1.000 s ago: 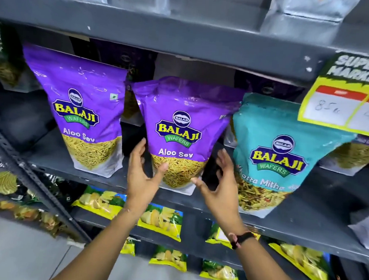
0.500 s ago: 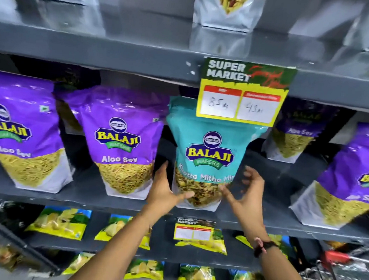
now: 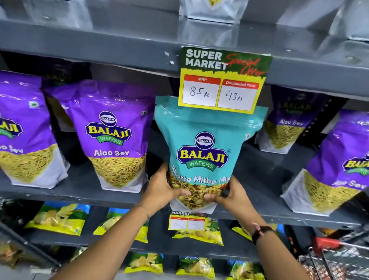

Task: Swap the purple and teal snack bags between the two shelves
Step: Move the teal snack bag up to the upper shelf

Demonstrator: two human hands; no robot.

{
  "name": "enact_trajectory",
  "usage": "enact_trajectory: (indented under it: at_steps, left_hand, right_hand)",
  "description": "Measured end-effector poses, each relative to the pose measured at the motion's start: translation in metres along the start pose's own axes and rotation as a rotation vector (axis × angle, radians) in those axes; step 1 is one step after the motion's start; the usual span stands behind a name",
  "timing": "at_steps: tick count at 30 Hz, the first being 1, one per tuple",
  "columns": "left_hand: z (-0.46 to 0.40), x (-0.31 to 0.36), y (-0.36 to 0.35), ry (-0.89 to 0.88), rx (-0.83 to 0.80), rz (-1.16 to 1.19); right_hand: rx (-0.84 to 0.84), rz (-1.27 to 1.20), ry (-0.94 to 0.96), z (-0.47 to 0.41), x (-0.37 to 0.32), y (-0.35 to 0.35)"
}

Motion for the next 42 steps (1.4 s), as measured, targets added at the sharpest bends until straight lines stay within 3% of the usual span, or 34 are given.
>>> enact_trajectory:
  at_steps: [5,14,28,35,42]
  left_hand:
    - [0.031,0.007,0.0,-0.024,-0.015,-0.011]
    - [0.077,0.076,0.016,-0.23,-0.066,0.03]
    - [0.08,0.292,0.076,-0.667,0.026,0.291]
    - [0.039,0.352,0.094,-0.672,0.05,0.434]
    - [-0.01,0.351,0.096,-0.603,0.048,0.44]
  right_hand:
    - [0.032,0.044,0.039,0.048,-0.014,0.009]
    - [0.171,0.144,0.189,0.108,-0.073,0.041]
    - [0.297,0.048,0.621,0.126,-0.27,0.133]
    - [0.385,-0.032,0.669,0.08,-0.33,0.158]
    - [0.309,0.001,0.6,0.023,-0.339,0.154]
Point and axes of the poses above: each hand's wrist, its own z-axis away from the middle knuckle, its own y-axis out of the back of the hand, x = y × z, the point moved 6 cm from there along -z, towards the middle knuckle, and after that the axes turned 11 degrees about z, right-handed, at the moved point
